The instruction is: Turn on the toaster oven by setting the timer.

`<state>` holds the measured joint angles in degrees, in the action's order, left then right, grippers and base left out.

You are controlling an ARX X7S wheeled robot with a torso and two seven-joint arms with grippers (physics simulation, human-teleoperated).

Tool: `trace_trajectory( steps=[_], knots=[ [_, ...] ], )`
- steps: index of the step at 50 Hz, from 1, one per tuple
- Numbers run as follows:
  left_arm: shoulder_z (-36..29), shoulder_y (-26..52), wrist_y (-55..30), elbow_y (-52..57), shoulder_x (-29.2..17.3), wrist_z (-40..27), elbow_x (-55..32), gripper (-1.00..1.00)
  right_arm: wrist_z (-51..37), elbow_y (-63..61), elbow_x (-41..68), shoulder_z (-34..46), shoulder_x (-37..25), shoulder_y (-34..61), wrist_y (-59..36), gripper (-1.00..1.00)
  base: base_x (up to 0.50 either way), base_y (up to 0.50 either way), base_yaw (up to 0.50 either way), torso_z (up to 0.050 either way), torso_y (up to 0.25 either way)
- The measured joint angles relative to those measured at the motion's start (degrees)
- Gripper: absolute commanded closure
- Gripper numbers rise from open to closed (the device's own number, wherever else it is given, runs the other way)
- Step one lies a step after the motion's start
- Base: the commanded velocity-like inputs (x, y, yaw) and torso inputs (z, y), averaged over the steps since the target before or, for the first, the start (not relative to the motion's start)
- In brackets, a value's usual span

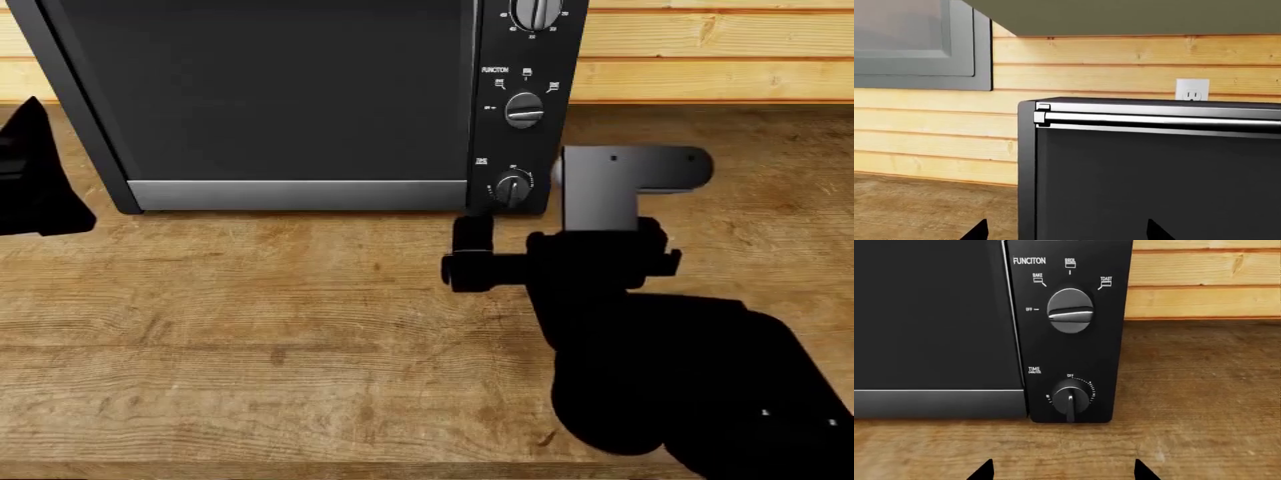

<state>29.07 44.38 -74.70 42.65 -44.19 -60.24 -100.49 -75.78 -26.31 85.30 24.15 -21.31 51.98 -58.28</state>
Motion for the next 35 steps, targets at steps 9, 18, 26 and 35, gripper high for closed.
trace_trajectory(
  steps=[9,18,26,35],
  knots=[
    [-0.55,-0.10,0.39,-0.18,0.11,0.26,0.66,-1.00,0.72,1.72,-1.70,0.68,0.26,0.22,0.36,-1.00,0.00,0.00,0.00,0.000,0.000],
    [-0.69,-0.43,0.77,-0.25,0.03,0.56,0.98,-1.00,0.95,2.94,-2.21,1.33,0.36,0.74,0.17,-1.00,0.00,0.00,0.00,0.000,0.000],
    [-0.75,-0.72,1.14,-0.23,-0.15,0.72,1.10,-1.00,0.73,3.47,-1.98,1.81,0.29,1.01,-0.17,-1.00,0.00,0.00,0.00,0.000,0.000],
    [-0.89,-0.97,1.55,-0.19,-0.38,0.85,1.21,-1.00,0.61,3.74,-1.84,2.13,0.21,1.17,-0.24,-1.00,0.00,0.00,0.00,0.000,0.000]
  ],
)
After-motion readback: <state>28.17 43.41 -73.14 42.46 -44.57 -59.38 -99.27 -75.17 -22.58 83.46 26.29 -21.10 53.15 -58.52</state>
